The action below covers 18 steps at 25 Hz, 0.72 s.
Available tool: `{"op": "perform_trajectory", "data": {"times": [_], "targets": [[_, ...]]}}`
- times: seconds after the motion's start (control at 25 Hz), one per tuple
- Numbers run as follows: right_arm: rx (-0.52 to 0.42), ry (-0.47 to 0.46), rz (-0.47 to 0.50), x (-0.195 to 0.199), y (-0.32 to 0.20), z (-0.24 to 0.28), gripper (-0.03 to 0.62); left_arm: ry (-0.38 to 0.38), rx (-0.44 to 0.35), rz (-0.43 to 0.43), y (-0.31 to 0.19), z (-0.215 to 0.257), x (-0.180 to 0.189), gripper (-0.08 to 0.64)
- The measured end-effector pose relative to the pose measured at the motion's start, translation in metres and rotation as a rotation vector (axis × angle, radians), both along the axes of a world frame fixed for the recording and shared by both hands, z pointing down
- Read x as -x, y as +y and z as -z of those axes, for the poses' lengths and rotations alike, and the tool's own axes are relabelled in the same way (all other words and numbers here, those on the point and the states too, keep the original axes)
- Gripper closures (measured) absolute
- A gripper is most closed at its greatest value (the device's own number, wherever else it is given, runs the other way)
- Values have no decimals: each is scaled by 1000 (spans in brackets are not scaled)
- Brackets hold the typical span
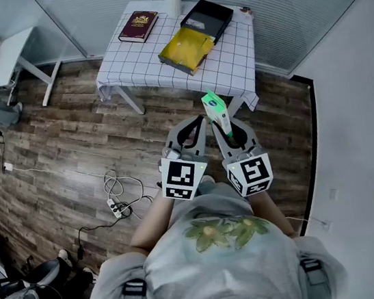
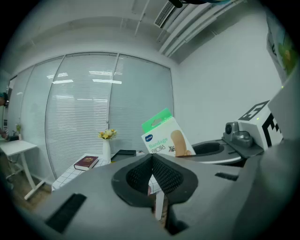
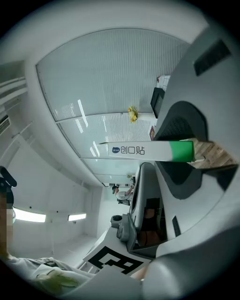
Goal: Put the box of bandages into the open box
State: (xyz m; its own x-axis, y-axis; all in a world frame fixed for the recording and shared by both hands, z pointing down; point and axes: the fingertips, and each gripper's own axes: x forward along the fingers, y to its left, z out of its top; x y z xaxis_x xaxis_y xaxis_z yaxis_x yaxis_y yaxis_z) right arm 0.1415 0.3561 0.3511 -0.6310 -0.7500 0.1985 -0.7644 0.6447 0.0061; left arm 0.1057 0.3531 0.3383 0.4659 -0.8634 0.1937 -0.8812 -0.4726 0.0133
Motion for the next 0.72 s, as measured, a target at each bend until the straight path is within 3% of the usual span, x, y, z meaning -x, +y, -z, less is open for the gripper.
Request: {"op": "perform_trajectory", "data": {"times": [0.28, 0.72], "targets": [[-1, -23, 31, -24, -19, -2, 511, 3, 12, 34, -21, -5, -19, 552], [73, -43, 80, -47, -34, -36, 509, -6, 83, 117, -32, -36, -26, 552]]}}
